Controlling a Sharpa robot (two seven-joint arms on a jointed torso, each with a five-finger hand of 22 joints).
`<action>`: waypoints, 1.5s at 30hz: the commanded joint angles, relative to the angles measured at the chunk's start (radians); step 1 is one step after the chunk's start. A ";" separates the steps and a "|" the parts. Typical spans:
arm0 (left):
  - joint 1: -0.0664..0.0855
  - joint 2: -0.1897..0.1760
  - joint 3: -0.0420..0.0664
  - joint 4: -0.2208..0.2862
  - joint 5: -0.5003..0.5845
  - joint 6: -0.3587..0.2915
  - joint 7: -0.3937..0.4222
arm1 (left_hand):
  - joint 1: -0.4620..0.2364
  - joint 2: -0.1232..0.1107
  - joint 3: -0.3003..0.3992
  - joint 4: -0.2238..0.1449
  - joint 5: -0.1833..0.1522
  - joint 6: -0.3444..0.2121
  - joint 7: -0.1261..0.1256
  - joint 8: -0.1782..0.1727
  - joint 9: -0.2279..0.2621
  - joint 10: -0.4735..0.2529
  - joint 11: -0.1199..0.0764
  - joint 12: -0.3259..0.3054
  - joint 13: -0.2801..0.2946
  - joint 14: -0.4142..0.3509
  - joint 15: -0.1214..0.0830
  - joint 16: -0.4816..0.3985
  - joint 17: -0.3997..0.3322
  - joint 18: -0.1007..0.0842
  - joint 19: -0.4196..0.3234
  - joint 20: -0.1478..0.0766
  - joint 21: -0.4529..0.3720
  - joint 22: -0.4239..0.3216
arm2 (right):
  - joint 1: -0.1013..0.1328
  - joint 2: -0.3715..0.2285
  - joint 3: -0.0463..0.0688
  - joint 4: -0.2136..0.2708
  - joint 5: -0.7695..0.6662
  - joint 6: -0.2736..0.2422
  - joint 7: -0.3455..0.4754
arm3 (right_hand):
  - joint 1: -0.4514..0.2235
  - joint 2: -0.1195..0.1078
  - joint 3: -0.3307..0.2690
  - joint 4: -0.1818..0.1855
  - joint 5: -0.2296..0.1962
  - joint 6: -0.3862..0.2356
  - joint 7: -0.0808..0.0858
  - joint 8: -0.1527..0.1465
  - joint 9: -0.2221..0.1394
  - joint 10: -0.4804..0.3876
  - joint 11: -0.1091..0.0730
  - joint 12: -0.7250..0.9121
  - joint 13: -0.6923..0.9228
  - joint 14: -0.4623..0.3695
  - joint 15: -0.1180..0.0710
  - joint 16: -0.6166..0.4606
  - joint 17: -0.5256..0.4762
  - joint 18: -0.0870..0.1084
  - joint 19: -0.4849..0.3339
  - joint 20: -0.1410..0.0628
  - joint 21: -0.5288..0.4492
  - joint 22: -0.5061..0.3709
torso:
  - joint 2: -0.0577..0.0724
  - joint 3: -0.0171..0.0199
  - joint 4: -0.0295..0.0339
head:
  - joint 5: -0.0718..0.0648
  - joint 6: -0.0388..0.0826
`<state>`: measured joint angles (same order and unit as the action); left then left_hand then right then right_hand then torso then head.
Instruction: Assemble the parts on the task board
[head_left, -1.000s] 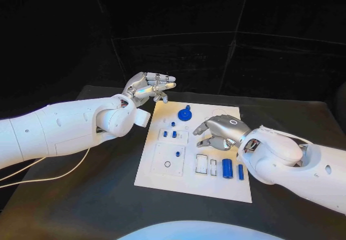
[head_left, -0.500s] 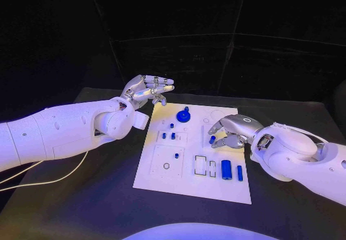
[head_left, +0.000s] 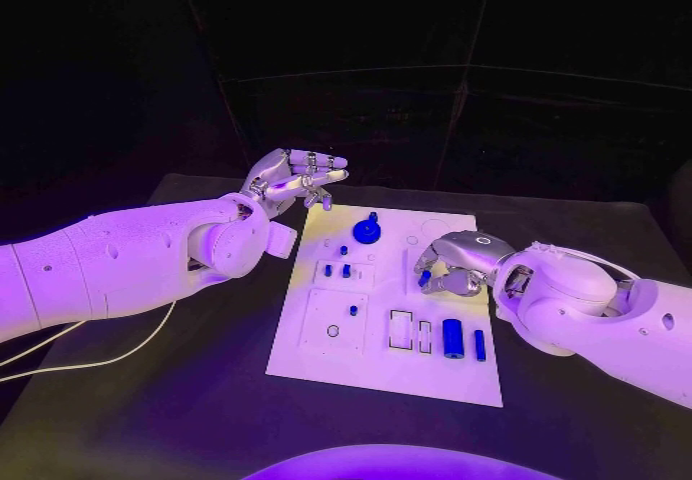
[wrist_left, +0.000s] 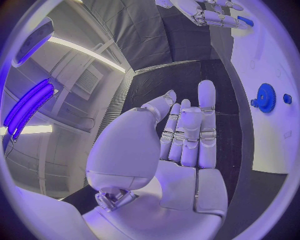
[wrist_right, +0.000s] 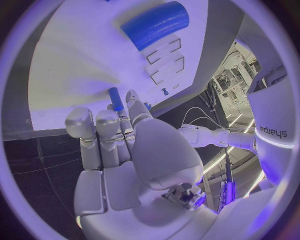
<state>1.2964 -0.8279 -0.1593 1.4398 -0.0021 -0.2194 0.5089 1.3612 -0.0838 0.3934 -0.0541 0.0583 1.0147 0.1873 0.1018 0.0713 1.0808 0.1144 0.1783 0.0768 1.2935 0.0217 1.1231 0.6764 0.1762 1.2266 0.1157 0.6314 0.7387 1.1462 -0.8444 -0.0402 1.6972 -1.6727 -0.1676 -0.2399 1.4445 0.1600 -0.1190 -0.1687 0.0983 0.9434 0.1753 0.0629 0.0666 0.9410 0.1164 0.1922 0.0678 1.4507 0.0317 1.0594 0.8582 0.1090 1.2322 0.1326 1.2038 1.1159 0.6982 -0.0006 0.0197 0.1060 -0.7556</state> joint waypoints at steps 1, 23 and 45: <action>0.001 0.000 0.001 0.001 0.002 0.012 0.004 | 0.014 0.000 0.002 -0.006 -0.001 -0.002 -0.002 0.004 0.000 -0.010 0.000 0.005 -0.001 -0.005 0.002 -0.003 -0.001 0.006 -0.004 0.004 -0.005 -0.001 | 0.002 0.005 0.001 -0.006 -0.027 0.015 -0.012 | 0.003 0.018 0.018 -0.002 -0.008 0.015 -0.001 0.008 0.002 0.017 0.001 0.009 -0.003 0.005 -0.007 0.011 0.002 0.000 0.016 -0.001 0.013 0.014 | 0.000 0.0000 -0.0003 | 0.000 -0.002; 0.001 0.001 0.001 -0.001 0.002 0.012 0.003 | 0.015 0.001 0.002 -0.007 -0.001 -0.002 -0.002 0.006 0.000 -0.011 0.001 0.008 -0.001 -0.005 0.002 -0.002 -0.001 0.006 -0.004 0.004 -0.005 -0.001 | 0.002 0.021 0.000 -0.020 -0.104 0.020 -0.046 | -0.034 0.025 0.188 -0.096 -0.021 0.064 -0.001 0.002 -0.001 0.134 -0.010 -0.023 -0.006 0.021 -0.016 0.096 0.062 -0.019 0.076 -0.010 0.094 0.106 | -0.001 0.0002 -0.0002 | 0.001 -0.007; 0.001 0.005 0.001 -0.002 0.002 0.013 0.001 | 0.015 0.002 0.002 -0.007 -0.001 -0.002 -0.002 0.006 0.000 -0.011 0.001 0.008 -0.001 -0.007 0.002 -0.004 -0.004 0.006 -0.004 0.004 -0.005 -0.001 | 0.001 -0.012 0.001 0.061 -0.116 -0.075 -0.045 | -0.067 -0.013 0.324 -0.118 -0.020 0.110 -0.008 0.013 0.002 0.221 -0.027 -0.015 0.002 0.024 -0.028 0.128 0.074 -0.033 0.115 -0.020 0.143 0.166 | -0.003 -0.0002 -0.0001 | -0.002 -0.007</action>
<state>1.2963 -0.8245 -0.1595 1.4376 -0.0021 -0.2175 0.5060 1.3659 -0.0791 0.3961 -0.0568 0.0584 1.0147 0.1873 0.1017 0.0713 1.0737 0.1144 0.1823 0.0768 1.2936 0.0217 1.1231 0.6734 0.1762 1.2266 0.1157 0.6314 0.7389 1.1462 -0.8529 -0.0397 1.7435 -1.7774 -0.1927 -0.2854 1.3691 0.1489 0.1994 -0.2848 0.0753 1.0463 0.1678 0.0747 0.0695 1.1294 0.1126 0.1731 0.0698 1.4651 0.0102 1.1840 0.9310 0.0924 1.3376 0.1125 1.3439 1.2803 0.6962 -0.0008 0.0196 0.1044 -0.7636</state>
